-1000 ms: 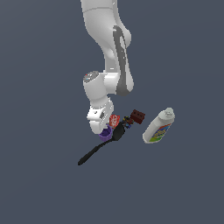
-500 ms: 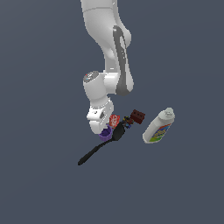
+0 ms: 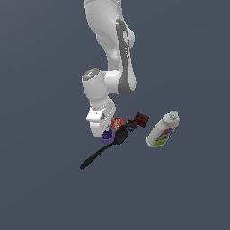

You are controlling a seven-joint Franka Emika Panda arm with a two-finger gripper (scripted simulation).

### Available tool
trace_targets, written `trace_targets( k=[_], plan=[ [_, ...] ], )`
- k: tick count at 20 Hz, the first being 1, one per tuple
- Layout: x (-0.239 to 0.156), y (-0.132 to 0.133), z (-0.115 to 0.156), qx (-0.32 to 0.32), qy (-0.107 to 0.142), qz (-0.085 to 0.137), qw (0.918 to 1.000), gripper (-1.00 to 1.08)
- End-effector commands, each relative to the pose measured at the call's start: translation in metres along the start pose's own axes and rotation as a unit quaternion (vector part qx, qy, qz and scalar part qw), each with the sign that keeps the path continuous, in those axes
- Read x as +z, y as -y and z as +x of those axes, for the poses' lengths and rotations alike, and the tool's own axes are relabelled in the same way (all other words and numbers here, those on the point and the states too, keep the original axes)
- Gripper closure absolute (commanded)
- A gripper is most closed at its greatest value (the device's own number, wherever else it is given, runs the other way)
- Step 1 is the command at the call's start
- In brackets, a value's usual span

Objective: Pick up a designated object from a clutter of objects.

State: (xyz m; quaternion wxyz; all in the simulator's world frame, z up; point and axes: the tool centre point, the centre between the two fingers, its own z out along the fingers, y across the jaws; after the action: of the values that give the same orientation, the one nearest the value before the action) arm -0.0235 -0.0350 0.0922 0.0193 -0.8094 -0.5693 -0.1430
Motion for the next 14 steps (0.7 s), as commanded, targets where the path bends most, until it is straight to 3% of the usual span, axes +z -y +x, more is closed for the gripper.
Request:
trace_targets(
  k=[1,14],
  plan=[
    [-0.011,-0.007,0.002,-0.001,0.000,-0.001,1.0000,1.08],
    [-0.100,-0.059,0.014,-0.002,-0.001,0.001,1.0000,1.08]
  ],
)
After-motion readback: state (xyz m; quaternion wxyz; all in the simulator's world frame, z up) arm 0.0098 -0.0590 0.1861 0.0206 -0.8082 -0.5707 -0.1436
